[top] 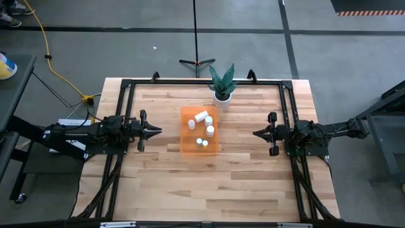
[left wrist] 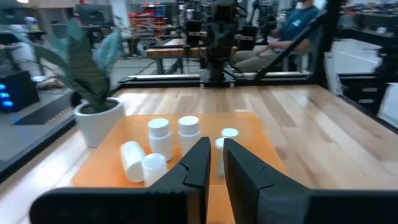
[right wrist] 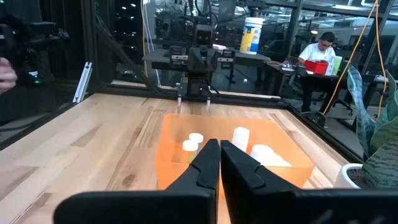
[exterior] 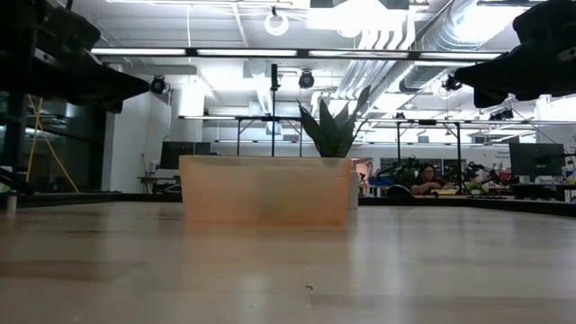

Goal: Pick and place pill bottles into a basket
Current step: Return to Home Position

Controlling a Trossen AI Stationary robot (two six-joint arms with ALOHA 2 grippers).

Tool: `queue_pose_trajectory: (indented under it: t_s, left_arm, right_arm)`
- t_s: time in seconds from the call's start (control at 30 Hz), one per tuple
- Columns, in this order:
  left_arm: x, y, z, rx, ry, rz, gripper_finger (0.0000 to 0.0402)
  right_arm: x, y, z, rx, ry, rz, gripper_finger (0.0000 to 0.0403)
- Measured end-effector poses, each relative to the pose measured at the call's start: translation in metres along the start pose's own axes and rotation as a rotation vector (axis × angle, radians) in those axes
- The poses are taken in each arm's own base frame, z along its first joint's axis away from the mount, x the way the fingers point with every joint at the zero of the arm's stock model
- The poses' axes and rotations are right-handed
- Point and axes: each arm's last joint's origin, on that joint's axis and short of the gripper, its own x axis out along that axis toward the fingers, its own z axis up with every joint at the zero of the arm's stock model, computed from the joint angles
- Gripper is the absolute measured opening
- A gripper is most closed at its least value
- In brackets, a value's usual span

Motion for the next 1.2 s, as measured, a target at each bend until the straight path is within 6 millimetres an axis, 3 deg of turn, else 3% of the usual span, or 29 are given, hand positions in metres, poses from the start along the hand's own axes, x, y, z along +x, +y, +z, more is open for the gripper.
queue_pose_trajectory:
  t_s: [1.2]
  left_arm:
    - [0.0, 0.0004, 0.0002, -0.012, -0.002, 0.014, 0.0083]
  right_arm:
    - [0.0, 0.0, -0.0005, 0.0, 0.006, 0.001, 0.0002]
